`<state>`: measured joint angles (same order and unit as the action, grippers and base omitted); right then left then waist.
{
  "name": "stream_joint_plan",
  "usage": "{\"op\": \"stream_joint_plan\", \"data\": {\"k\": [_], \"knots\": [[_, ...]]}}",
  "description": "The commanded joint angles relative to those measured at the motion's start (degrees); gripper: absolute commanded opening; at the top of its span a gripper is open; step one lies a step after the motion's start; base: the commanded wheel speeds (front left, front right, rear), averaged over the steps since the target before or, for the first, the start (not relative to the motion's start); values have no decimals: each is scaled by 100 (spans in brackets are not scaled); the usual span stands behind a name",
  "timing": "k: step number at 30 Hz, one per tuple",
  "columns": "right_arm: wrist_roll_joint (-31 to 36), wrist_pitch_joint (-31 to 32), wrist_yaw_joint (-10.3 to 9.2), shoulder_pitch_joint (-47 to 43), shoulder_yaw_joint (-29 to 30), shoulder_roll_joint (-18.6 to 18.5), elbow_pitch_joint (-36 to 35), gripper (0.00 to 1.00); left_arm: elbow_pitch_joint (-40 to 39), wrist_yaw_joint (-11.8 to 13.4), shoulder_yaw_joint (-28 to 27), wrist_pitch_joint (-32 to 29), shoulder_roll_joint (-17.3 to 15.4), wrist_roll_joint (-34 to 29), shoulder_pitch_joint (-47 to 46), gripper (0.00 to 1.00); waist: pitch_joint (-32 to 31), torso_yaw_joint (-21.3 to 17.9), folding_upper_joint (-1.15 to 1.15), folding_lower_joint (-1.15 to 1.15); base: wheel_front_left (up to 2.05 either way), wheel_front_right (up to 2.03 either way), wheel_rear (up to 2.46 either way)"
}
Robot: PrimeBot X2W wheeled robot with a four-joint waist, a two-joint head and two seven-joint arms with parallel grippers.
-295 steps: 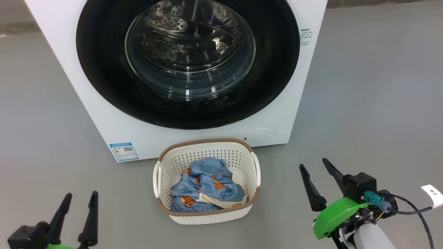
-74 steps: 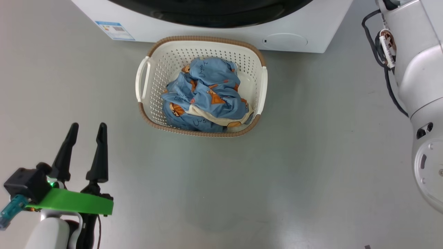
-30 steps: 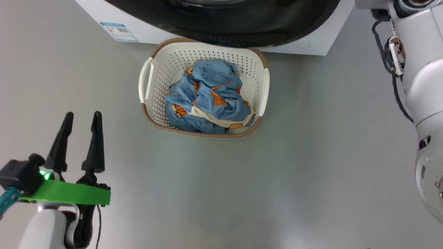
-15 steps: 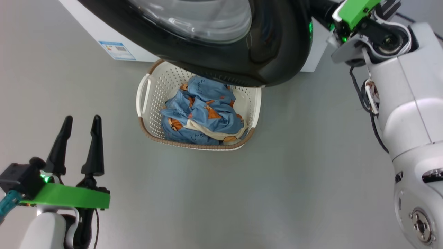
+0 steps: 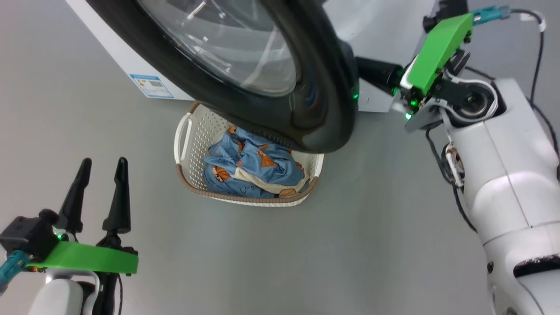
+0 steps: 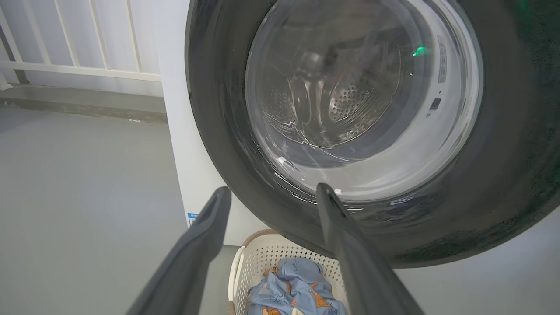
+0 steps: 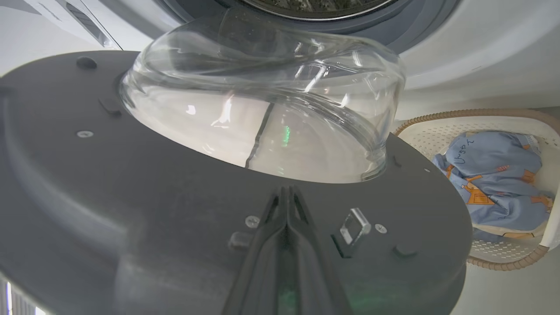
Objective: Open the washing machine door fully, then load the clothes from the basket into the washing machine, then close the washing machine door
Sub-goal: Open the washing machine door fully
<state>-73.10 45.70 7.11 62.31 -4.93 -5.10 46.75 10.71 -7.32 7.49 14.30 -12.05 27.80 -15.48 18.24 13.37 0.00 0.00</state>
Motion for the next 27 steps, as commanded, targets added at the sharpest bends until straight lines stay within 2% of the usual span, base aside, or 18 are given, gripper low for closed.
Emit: {"op": "stream_joint_plan", "data": {"k": [1, 13, 19, 27], "knots": [[-149, 124, 37, -118, -181, 223, -258, 0, -108, -17, -230, 70, -180, -53, 41, 100, -55, -4, 0, 0, 0, 0, 0], [-962, 465, 37, -929, -1228, 223, -1038, 0, -104, -17, -215, 70, -149, -136, 162, 100, -306, 6, 0, 0, 0, 0, 0], [-1392, 264, 37, -1255, -1854, 223, -1580, 0, -113, -17, -229, 70, -151, -126, 193, 100, -358, 18, 0, 0, 0, 0, 0], [-1742, -72, 37, -1490, -2525, 223, -1820, 0, -101, -17, -252, 70, -147, -153, 221, 100, -424, 40, 0, 0, 0, 0, 0]]}}
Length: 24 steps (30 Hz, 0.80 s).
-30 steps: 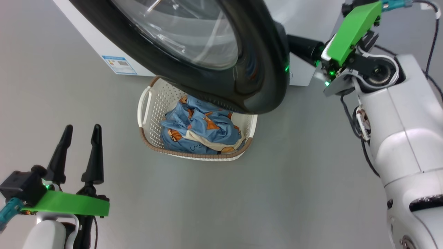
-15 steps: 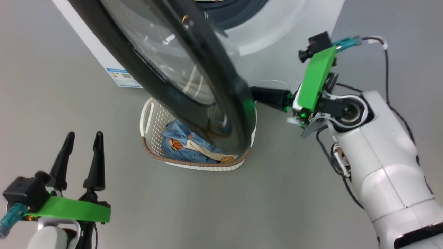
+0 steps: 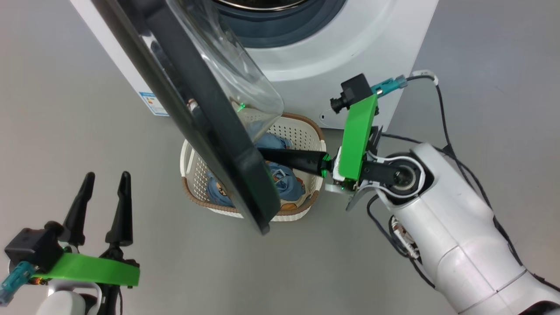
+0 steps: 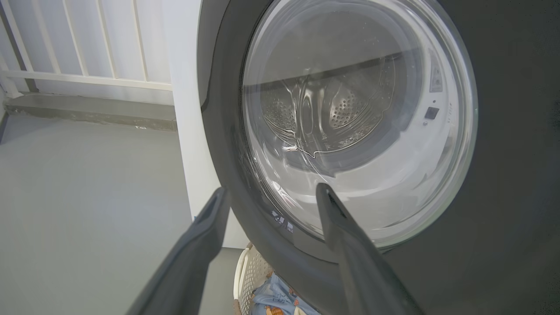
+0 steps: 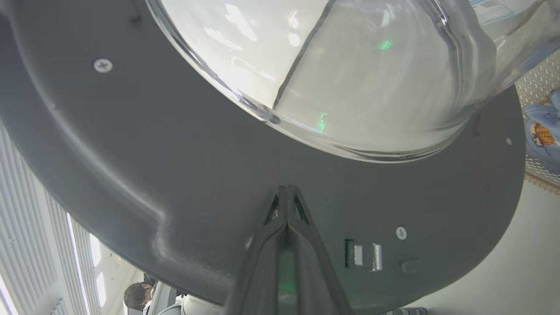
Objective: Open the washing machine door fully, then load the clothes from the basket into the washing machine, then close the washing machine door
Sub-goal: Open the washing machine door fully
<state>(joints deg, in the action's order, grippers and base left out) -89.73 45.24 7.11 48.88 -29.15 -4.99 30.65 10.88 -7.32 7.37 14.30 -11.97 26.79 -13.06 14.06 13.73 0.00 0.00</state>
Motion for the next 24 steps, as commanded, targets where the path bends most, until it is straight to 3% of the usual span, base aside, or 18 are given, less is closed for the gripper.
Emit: {"op": "stream_joint_plan", "data": {"k": [1, 7, 24], "knots": [[-131, -73, 37, -163, -178, 212, -225, 0, -115, -17, -245, 70, -155, -56, -17, 100, -14, 5, 0, 0, 0, 0, 0], [-452, -425, 37, -200, -557, 212, -340, 0, -113, -17, -276, 70, -143, -81, -9, 100, -37, 6, 0, 0, 0, 0, 0], [-1824, -1591, 37, 14, -2385, 212, -486, 0, -83, -17, -320, 70, -134, -84, -63, 100, -19, 14, 0, 0, 0, 0, 0]]}}
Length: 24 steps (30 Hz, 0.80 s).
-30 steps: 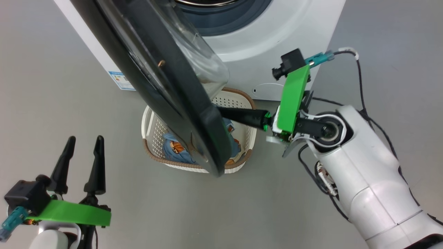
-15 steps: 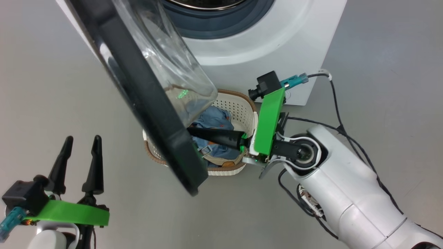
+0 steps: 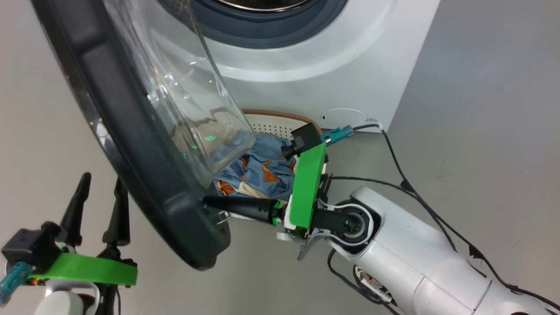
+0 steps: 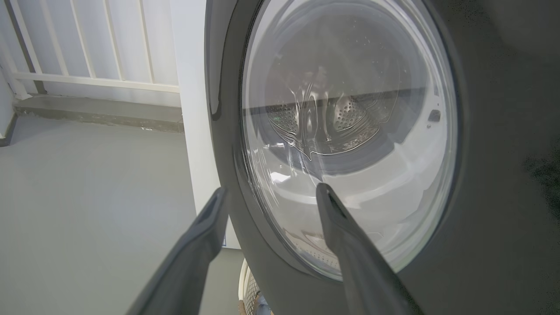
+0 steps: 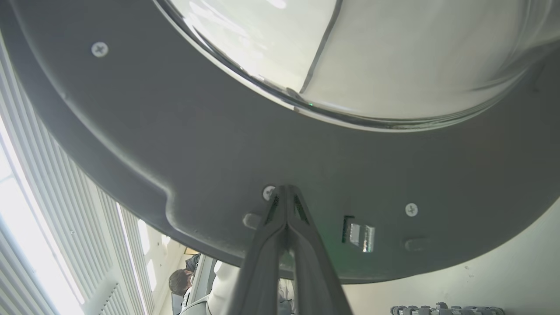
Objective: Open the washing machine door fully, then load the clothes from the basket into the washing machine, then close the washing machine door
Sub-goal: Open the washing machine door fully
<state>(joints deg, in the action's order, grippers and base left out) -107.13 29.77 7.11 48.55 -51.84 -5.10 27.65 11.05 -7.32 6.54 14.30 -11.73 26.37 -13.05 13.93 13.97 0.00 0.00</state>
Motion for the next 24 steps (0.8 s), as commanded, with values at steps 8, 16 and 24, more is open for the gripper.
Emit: {"op": "stream_joint_plan", "data": {"k": [8, 16, 24], "knots": [[-502, -479, 37, 35, -477, 223, -221, 0, -72, -17, -276, 70, -134, -76, -41, 100, -116, -79, 0, 0, 0, 0, 0], [-556, -763, 37, -218, -329, 135, -232, 0, -85, -17, -409, 70, -145, -112, 109, 100, -256, -238, 0, 0, 0, 0, 0], [-517, -1013, 37, -614, -23, -153, -561, 0, -105, -17, -540, 70, -150, -172, 287, 100, -407, -416, 0, 0, 0, 0, 0]]}}
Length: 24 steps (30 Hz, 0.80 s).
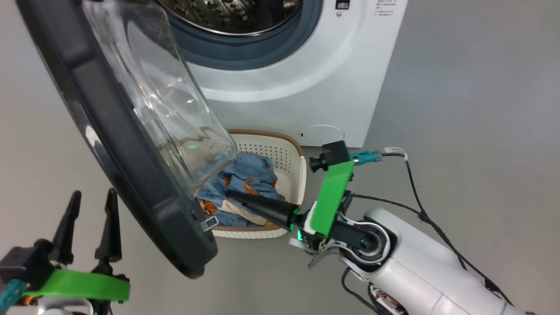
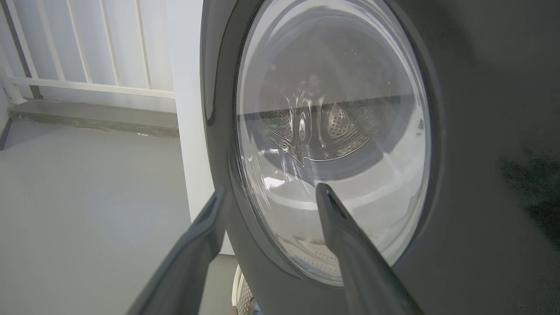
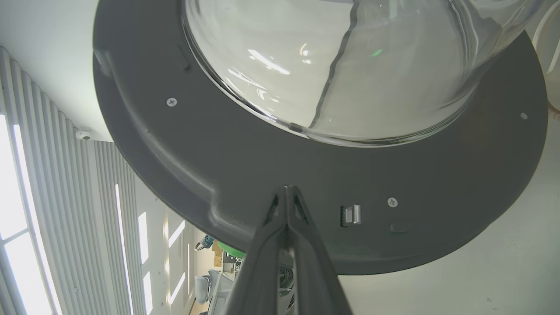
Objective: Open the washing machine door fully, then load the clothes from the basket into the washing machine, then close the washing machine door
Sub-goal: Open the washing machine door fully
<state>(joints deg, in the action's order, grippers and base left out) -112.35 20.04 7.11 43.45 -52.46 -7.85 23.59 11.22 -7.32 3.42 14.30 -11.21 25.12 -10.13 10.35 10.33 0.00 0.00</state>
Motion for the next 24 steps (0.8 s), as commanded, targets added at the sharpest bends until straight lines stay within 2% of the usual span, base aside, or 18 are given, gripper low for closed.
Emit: {"op": "stream_joint_plan", "data": {"k": [1, 12, 21, 22, 23, 24], "knots": [[8, -94, 37, -175, 112, 74, -256, 0, -129, -17, -210, 70, -218, -58, 17, 100, -70, -80, 0, 0, 0, 0, 0], [171, -520, 37, -914, 524, -515, -1076, 0, -164, -17, -426, 70, -219, -154, 235, 100, -270, -319, 0, 0, 0, 0, 0], [309, -1105, 37, -1496, 844, -712, -1452, 0, -174, -17, -551, 70, -157, -199, 402, 100, -416, -455, 0, 0, 0, 0, 0], [317, -1149, 37, -1560, 875, -718, -1487, 2, -171, -17, -569, 70, -149, -203, 425, 100, -435, -476, 0, 0, 0, 0, 0], [336, -1234, 37, -1624, 931, -727, -1513, 12, -169, -17, -587, 70, -142, -208, 451, 100, -454, -495, 0, 0, 0, 0, 0], [367, -1358, 37, -1684, 1002, -731, -1517, 35, -168, -17, -612, 70, -134, -212, 479, 100, -473, -516, 0, 0, 0, 0, 0]]}}
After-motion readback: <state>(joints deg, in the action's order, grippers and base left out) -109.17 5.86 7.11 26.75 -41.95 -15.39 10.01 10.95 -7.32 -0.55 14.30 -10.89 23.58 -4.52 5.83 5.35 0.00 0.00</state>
